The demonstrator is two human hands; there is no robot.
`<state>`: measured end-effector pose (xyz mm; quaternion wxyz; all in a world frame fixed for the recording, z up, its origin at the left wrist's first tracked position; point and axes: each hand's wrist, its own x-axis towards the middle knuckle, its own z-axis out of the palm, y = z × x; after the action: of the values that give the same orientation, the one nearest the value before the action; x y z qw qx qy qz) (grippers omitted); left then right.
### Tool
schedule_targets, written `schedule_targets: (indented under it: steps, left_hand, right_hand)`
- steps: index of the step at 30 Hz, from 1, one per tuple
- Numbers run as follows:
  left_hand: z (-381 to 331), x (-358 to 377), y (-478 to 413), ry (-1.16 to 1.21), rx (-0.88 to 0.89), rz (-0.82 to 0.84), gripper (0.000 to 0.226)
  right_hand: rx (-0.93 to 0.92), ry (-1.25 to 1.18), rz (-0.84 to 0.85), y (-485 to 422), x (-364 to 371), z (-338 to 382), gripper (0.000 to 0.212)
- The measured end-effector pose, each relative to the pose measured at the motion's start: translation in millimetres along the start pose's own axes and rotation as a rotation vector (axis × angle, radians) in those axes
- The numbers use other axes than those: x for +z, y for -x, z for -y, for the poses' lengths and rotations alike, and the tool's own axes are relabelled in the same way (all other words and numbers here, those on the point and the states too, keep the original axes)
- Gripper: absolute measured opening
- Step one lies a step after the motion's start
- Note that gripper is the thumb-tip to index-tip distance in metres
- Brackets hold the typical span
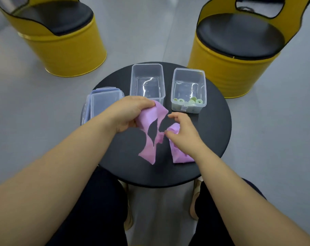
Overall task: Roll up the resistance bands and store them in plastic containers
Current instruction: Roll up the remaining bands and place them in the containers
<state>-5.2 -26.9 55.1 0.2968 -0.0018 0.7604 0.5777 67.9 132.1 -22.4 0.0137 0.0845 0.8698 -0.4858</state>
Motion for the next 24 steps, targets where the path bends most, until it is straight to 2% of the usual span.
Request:
schedule_targets:
  steps: [2,4,8,10,13,15,19,21,24]
  left_hand:
    - [-11.3,0.9,13.1,0.02,0.031,0.018,0.016]
    - [-23.9,-1.5,26.7,0.004,0.063,0.014,0.014]
    - [-46.2,-21.4,49.5,-0.105,0.127,-0.107,0.015]
    - [-52.9,-32.8,60.6,-0.114,0.111,-0.092,0.013]
    - [-56.6,-46.2,78.3,-0.2,0.075,0.013,0.014]
    - [-57.2,-51.1,90.3,-0.234,0.069,0.113,0.018]
    - [-53.6,-54.3,109.9,-0.167,0.1,0.233,0.03]
    - [-50.0,-57.0,115.3,-0.12,0.146,0.259,0.035]
    - [-38.5,-59.4,115.1,-0.074,0.154,0.175,0.034]
  right_hand:
    - [0.044,-0.221,0.195,7.6,-4.9,16.3,0.052]
    - [0.04,-0.336,0.292,16.5,-10.6,26.4,0.048]
    - [0.036,-0.298,0.275,41.6,-33.5,41.2,0.013]
    - [0.035,-0.388,0.263,52.9,-50.7,49.0,0.009]
    - [0.041,-0.708,0.251,68.6,-76.2,64.0,0.013]
    - [0.015,-0.83,0.242,78.8,-92.4,73.4,0.017]
    - [-0.112,-0.977,0.382,103.3,-117.3,82.5,0.026]
    - [-0.15,-1.034,0.423,115.4,-124.8,84.9,0.037]
    - [-0.168,-1.029,0.45,129.7,-131.9,89.2,0.052]
